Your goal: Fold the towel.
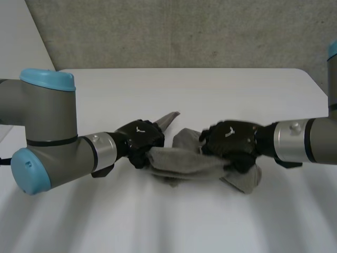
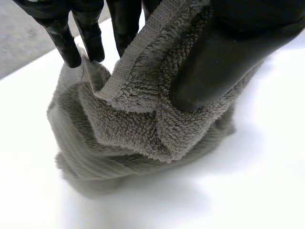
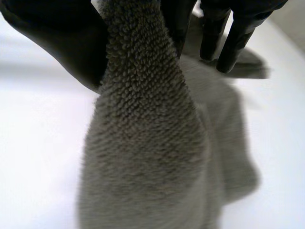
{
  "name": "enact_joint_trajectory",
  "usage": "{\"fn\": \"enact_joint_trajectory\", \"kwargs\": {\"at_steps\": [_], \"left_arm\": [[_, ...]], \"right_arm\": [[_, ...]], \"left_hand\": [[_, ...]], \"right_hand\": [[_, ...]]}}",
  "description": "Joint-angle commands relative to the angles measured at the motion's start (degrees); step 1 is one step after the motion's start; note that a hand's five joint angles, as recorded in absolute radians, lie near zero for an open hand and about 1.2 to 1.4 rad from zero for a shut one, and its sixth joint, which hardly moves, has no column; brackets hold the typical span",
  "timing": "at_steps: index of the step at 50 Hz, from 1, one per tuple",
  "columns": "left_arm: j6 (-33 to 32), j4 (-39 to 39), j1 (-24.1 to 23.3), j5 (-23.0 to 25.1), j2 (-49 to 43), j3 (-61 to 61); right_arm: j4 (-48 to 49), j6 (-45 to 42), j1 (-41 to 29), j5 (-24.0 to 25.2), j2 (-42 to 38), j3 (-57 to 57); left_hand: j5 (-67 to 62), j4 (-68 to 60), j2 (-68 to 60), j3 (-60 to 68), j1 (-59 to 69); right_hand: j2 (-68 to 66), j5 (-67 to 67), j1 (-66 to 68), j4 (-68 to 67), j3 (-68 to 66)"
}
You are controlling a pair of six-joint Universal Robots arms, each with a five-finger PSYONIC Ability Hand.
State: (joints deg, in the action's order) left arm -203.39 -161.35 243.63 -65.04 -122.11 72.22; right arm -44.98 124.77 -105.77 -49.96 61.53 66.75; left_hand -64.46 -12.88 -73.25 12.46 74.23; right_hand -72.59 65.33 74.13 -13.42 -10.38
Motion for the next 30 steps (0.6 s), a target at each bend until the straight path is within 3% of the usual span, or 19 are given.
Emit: {"fn": "enact_joint_trajectory", "kwargs": {"at_steps": [1, 2, 3, 4, 5, 6, 7, 8, 9, 11, 13, 14, 18, 23, 26, 27, 28, 29, 30], "left_arm": [[4.85, -10.91, -2.28, -6.50, 4.25, -0.94], [6.85, -16.13, -2.54, -7.90, 8.42, 0.98], [8.96, -21.67, -2.72, -8.78, 13.51, 4.04], [8.98, -21.72, -2.72, -8.79, 13.56, 4.07], [11.07, -27.82, -2.72, -9.31, 18.52, 7.29], [13.00, -34.14, -2.63, -9.49, 23.01, 10.54], [13.02, -34.20, -2.63, -9.49, 23.05, 10.58], [14.68, -40.47, -2.72, -9.58, 26.97, 13.62], [14.69, -40.53, -2.72, -9.58, 27.01, 13.65], [17.32, -49.02, -2.63, -10.02, 31.82, 17.33], [17.85, -49.93, -2.63, -10.19, 32.97, 18.21], [17.77, -48.63, -2.54, -10.11, 32.99, 18.22], [18.03, -43.46, -2.02, -9.93, 31.50, 18.05], [17.68, -35.00, -1.93, -9.58, 25.87, 17.17], [17.59, -30.43, -1.75, -9.58, 22.18, 17.08], [17.33, -28.51, -1.75, -9.49, 20.35, 17.43], [16.89, -26.84, -1.92, -9.40, 18.07, 17.95], [16.89, -26.82, -1.93, -9.40, 18.04, 17.96], [16.11, -25.26, -2.19, -9.40, 15.96, 18.39]], "right_arm": [[31.43, 22.12, -0.22, -1.45, 5.59, 0.65], [43.01, 30.19, -0.14, -3.37, 10.58, 4.84], [43.13, 30.27, -0.14, -3.39, 10.63, 4.88], [54.88, 38.19, 0.13, -6.43, 15.68, 10.54], [66.31, 45.23, 0.56, -9.94, 21.04, 15.29], [66.42, 45.30, 0.57, -9.98, 21.09, 15.34], [74.77, 51.22, 0.83, -12.76, 25.27, 18.74], [74.86, 51.27, 0.83, -12.79, 25.31, 18.77], [77.29, 55.28, 1.09, -14.27, 27.83, 20.42], [75.21, 55.67, 1.80, -14.20, 27.95, 19.83], [62.28, 51.74, 2.24, -10.44, 26.72, 15.28], [62.20, 51.71, 2.24, -10.42, 26.72, 15.26], [46.16, 39.37, 2.59, -7.00, 20.41, 11.30], [41.56, 27.05, 2.15, -7.78, 18.46, 12.26], [40.93, 24.12, 2.15, -8.13, 17.75, 13.76], [40.67, 22.46, 2.59, -8.39, 16.53, 15.15], [40.41, 20.79, 2.76, -8.31, 15.39, 17.08], [40.41, 20.78, 2.77, -8.31, 15.38, 17.10], [40.32, 19.91, 2.59, -8.22, 14.51, 18.41]], "left_hand": [[-5.54, 2.88, -6.75, -2.46, 5.77], [-5.54, 2.88, -6.75, -2.46, 5.77], [-5.54, 2.88, -6.75, -2.46, 5.77], [-5.54, 2.88, -6.75, -2.46, 5.77], [-5.54, 2.88, -6.75, -2.46, 5.77], [-5.54, 2.88, -6.75, -2.46, 5.77], [-5.54, 2.88, -6.75, -2.46, 5.77], [-5.54, 2.88, -6.75, -2.46, 5.77], [-5.54, 2.88, -6.75, -2.46, 5.77], [-5.54, 2.88, -6.75, -2.46, 5.77], [-5.54, 2.88, -6.75, -2.46, 5.77], [-5.54, 2.88, -6.75, -2.46, 5.77], [-5.54, 2.88, -6.75, -2.46, 5.77], [-4.55, 2.88, -5.76, -2.46, 4.78], [7.05, 2.88, 5.85, -2.46, -6.83], [16.71, 2.88, 15.51, -2.46, -16.49], [33.13, 2.88, 31.92, -2.46, -32.90], [33.29, 2.88, 32.09, -2.46, -33.07], [51.28, 2.88, 50.07, -2.46, -51.05]], "right_hand": [[-7.41, 4.67, 5.87, 3.42, 0.38], [-7.41, 4.67, 5.87, 3.42, 0.38], [-7.41, 4.67, 5.87, 3.42, 0.38], [-7.41, 4.67, 5.87, 3.42, 0.38], [-7.41, 4.67, 5.87, 3.42, 0.38], [-7.41, 4.67, 5.87, 3.42, 0.38], [-7.41, 4.67, 5.87, 3.42, 0.38], [-7.41, 4.67, 5.87, 3.42, 0.38], [-7.41, 4.67, 5.87, 3.42, 0.38], [-7.41, 4.67, 5.87, 3.42, 0.38], [-7.41, 4.67, 5.87, 3.42, 0.38], [-7.41, 4.67, 5.87, 3.42, 0.38], [-7.41, 4.67, 5.87, 3.42, 0.38], [-7.41, 4.67, 5.87, 3.42, 0.38], [-6.29, 3.55, 4.75, 3.42, 0.38], [18.52, -21.26, -20.06, 3.42, 0.38], [57.91, -60.65, -59.44, 3.42, 0.38], [58.30, -61.04, -59.83, 3.42, 0.38], [62.59, -65.33, -64.13, 3.42, 0.38]]}}
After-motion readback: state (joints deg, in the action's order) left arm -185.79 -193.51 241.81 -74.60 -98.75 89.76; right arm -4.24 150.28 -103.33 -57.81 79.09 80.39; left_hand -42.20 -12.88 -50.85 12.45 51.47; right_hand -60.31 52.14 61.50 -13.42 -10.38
